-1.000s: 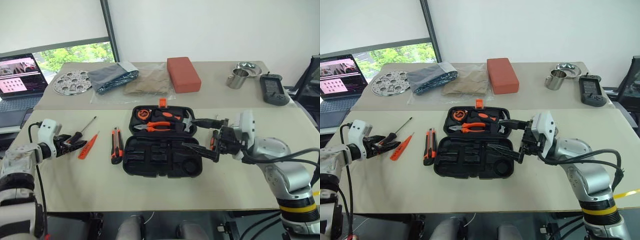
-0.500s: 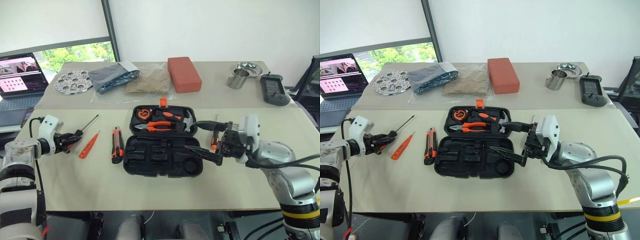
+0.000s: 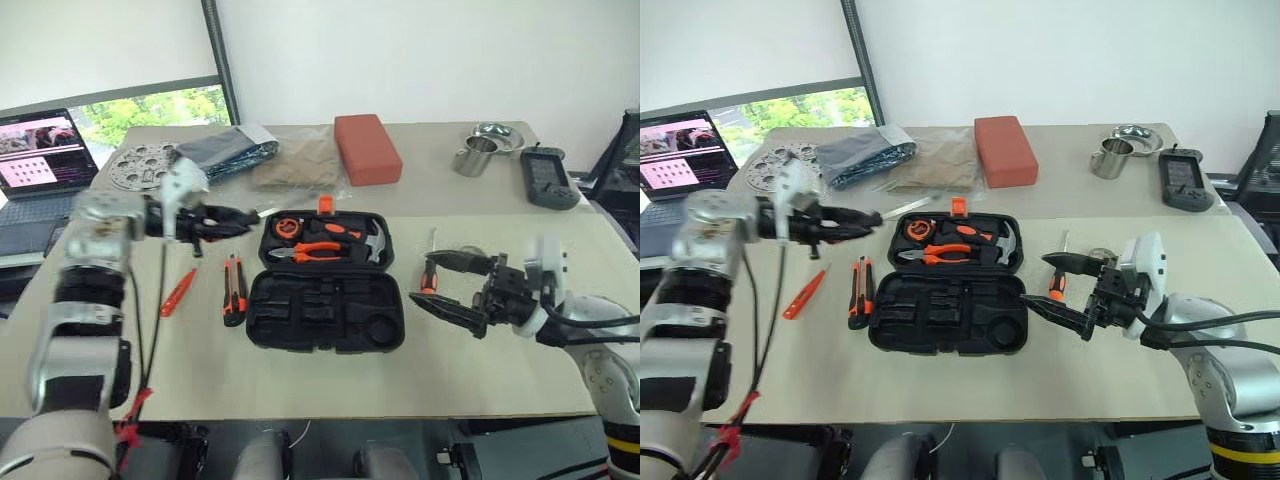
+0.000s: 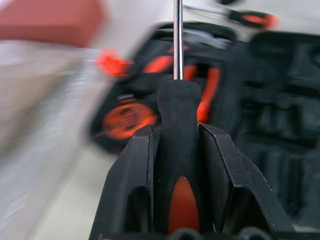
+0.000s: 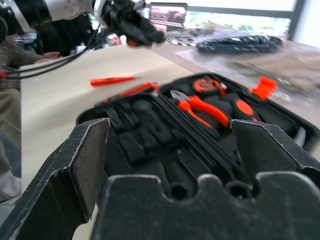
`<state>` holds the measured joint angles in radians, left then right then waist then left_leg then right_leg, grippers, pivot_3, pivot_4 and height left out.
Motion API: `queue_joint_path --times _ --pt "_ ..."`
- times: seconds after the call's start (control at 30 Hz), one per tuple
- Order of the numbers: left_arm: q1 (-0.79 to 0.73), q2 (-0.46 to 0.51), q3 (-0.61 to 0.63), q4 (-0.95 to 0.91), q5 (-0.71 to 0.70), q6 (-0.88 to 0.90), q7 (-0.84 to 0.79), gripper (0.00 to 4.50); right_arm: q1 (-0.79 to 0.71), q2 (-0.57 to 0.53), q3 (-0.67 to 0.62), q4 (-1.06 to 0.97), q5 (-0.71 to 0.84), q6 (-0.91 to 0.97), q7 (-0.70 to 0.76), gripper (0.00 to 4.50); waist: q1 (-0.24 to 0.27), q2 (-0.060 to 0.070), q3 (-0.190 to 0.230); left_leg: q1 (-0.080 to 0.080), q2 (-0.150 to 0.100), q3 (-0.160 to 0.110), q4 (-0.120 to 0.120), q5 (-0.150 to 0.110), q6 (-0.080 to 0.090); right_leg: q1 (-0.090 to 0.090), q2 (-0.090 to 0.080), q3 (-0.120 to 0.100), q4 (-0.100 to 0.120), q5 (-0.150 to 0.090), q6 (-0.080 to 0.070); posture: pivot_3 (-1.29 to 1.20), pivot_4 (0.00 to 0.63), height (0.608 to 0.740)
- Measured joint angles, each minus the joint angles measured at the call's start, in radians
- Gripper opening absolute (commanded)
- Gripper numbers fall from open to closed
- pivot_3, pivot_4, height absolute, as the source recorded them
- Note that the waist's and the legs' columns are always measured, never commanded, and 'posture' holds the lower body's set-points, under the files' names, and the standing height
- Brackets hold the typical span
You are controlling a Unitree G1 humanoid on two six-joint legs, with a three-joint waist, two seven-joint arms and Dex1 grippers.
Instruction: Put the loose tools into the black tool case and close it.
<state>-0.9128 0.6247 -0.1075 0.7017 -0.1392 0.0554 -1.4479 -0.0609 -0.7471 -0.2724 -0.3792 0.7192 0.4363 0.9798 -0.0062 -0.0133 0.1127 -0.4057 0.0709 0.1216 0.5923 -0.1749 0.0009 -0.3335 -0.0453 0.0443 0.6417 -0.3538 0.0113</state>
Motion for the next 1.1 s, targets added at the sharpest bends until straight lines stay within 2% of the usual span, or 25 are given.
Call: queue_joint_path --times 0.43,0.8,1.1 --pt "-0.071 -0.109 -0.157 0.127 0.149 -0.162 -0.036 0.89 0.111 0.010 -0.068 -0.114 -0.037 -0.044 -0.071 4.50 -0.002 0.000 0.001 -0.001 -0.001 -0.003 0.000 0.001 -0.001 0.000 0.002 0.003 0.000 0.000 0.000 0.00 0.150 0.740" --pt "-0.070 -0.152 -0.210 0.174 0.229 -0.205 -0.008 0.89 0.113 0.010 -0.069 -0.132 -0.039 -0.052 -0.100 4.50 0.001 0.000 0.001 -0.001 -0.001 -0.004 0.001 0.001 -0.001 0.001 0.002 0.003 0.000 0.000 0.000 0.00 0.150 0.740" --pt "-0.056 -0.174 -0.226 0.139 0.261 -0.183 0.056 0.89 0.113 0.009 -0.069 -0.136 -0.039 -0.052 -0.108 4.50 0.009 0.000 0.000 0.002 -0.002 -0.006 0.003 0.002 0.000 0.007 0.002 0.003 0.000 0.000 0.000 0.00 0.150 0.740"
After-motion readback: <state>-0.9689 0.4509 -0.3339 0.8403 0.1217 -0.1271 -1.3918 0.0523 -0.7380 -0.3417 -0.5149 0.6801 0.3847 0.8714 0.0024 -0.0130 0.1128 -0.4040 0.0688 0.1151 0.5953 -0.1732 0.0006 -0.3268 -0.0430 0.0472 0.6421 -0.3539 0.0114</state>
